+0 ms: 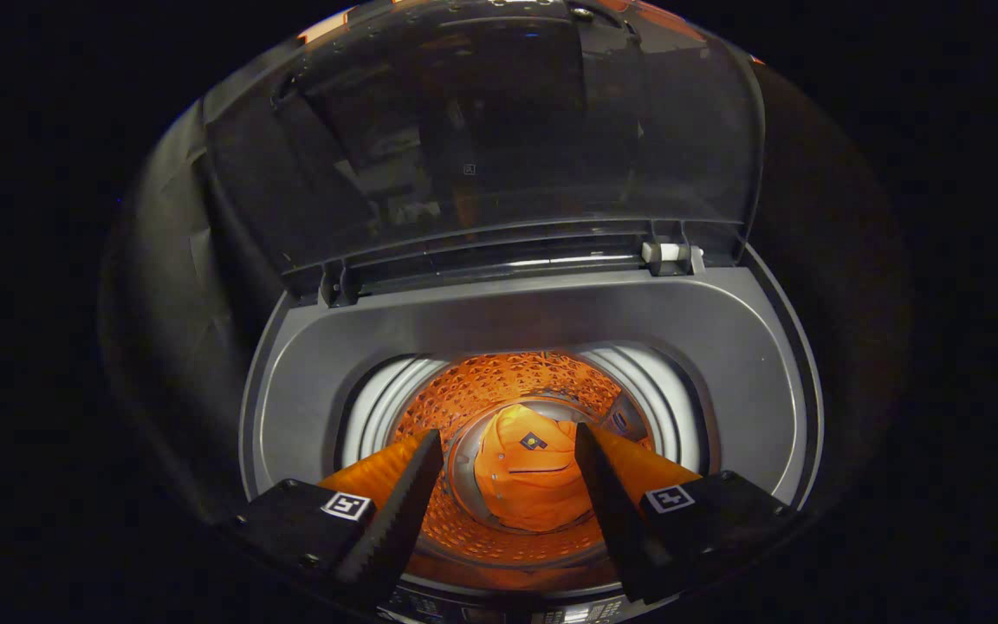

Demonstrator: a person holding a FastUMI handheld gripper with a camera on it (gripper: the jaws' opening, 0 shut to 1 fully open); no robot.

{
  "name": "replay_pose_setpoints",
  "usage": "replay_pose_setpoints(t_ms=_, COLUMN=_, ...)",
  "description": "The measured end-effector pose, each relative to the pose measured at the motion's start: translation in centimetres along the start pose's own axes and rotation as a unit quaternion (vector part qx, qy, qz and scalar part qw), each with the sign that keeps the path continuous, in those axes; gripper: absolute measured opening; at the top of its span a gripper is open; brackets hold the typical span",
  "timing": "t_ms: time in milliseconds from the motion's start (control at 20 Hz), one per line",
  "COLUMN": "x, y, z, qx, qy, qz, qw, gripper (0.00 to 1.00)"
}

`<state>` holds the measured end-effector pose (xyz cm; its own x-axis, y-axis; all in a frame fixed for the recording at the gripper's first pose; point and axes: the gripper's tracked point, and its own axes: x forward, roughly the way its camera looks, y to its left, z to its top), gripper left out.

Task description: Put the clothes into the washing machine and then close the washing machine lid.

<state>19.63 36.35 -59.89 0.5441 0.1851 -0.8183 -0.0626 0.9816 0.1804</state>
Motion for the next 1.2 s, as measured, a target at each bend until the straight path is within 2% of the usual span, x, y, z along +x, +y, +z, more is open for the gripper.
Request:
replay_pose_setpoints(t_ms=200, x=-3.3, y=0.5, z=2.8, qx=-0.012, qy=-0.036, qz=-0.003, qw=0.999, gripper=0.99)
replay_pose_setpoints(t_ms=650, x=-12.8, y=3.0, z=14.1, qx=-0.05, qy=-0.148, qz=0.008, qw=0.988, gripper=0.99)
replay_pose_setpoints(t_ms=850, x=-15.2, y=3.7, z=19.3, qx=-0.041, qy=-0.192, qz=0.015, qw=0.98, gripper=0.98)
replay_pose_setpoints(t_ms=1200, x=-16.0, y=5.4, z=27.3, qx=-0.055, qy=-0.241, qz=0.01, qw=0.969, gripper=0.98)
